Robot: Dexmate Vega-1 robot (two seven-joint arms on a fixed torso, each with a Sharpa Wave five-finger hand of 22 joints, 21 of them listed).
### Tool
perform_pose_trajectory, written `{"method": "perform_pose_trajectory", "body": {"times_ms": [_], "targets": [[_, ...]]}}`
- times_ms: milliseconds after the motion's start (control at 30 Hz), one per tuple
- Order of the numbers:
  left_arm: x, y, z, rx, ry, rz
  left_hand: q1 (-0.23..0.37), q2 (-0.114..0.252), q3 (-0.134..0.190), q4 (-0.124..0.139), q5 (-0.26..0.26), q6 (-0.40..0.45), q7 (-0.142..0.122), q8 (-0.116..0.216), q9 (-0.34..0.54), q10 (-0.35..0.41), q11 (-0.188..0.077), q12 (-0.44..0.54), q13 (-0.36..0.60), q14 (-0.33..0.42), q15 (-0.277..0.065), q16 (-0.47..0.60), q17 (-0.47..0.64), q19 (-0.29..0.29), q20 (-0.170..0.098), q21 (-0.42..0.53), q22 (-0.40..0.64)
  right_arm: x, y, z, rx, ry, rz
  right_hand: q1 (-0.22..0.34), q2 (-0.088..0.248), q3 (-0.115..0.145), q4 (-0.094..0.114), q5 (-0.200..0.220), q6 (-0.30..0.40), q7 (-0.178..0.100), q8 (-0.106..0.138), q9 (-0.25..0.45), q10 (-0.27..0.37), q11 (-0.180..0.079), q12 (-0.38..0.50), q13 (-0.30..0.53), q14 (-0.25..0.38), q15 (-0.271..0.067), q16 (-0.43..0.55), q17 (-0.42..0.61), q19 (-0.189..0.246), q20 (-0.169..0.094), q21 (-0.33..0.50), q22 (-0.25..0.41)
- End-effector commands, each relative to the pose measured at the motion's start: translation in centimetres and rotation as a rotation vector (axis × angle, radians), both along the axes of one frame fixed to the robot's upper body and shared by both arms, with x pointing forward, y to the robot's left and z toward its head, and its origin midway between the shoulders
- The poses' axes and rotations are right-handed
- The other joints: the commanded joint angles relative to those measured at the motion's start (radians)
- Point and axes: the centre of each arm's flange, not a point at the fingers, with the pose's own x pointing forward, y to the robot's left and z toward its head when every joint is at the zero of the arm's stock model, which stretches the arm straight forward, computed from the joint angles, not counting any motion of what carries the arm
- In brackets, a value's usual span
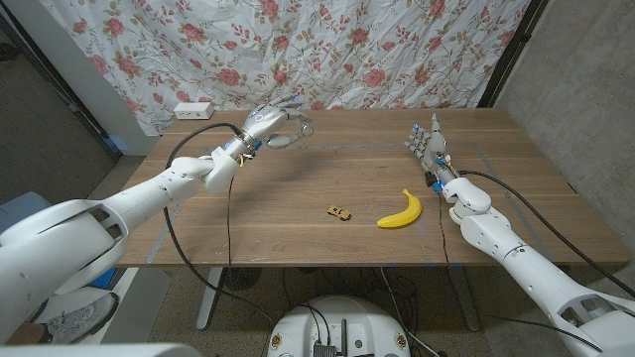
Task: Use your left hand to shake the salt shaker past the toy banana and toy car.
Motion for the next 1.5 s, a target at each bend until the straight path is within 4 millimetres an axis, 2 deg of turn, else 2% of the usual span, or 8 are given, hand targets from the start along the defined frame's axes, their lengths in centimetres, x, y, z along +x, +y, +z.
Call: {"method": "perform_pose_trajectory", "body": {"times_ms": [33,1400,1500], "targets": [[0.3,0.3,0.2,0.074,-0.103,0.045,0.001,0.014,-0.004,-0.002,0.006,0.036,-0.034,0.006,0.011,0.005,-0.002,0.003,0.006,0.008,-0.136,-0.002,0.002,0.007,-0.002,-0.004,0.001,0.0,0.0,0.0,0.0,0.0,0.0,-0.006,0.099,-0.001,0.006,0.007,-0.001,0.009,0.003,0.004,-0.006,0.0,0.007,0.003,-0.006,-0.033,0.004,0.005,0.007,0.0,0.006,0.005],[0.4,-0.6,-0.9,0.305,-0.359,0.188,0.003,0.023,-0.024,-0.005,0.005,0.042,-0.072,-0.006,0.015,0.0,-0.003,0.0,0.006,0.026,-0.15,-0.003,0.005,0.028,-0.019,-0.004,0.001,0.0,0.0,0.0,0.0,0.0,0.0,-0.006,0.099,-0.001,0.006,0.007,-0.001,0.009,0.003,0.004,-0.006,0.0,0.007,0.003,-0.006,-0.034,0.004,0.005,0.007,0.0,0.006,0.005],[0.4,-0.6,-0.9,0.324,-0.368,0.194,0.003,0.023,-0.026,-0.005,0.005,0.043,-0.081,-0.008,0.015,-0.002,-0.003,-0.001,0.006,0.028,-0.15,-0.003,0.005,0.029,-0.019,-0.004,0.001,0.0,0.0,0.0,0.0,0.0,0.0,-0.006,0.099,-0.001,0.006,0.007,-0.001,0.009,0.004,0.004,-0.006,-0.001,0.007,0.003,-0.007,-0.036,0.003,0.006,0.008,-0.001,0.006,0.005]]}}
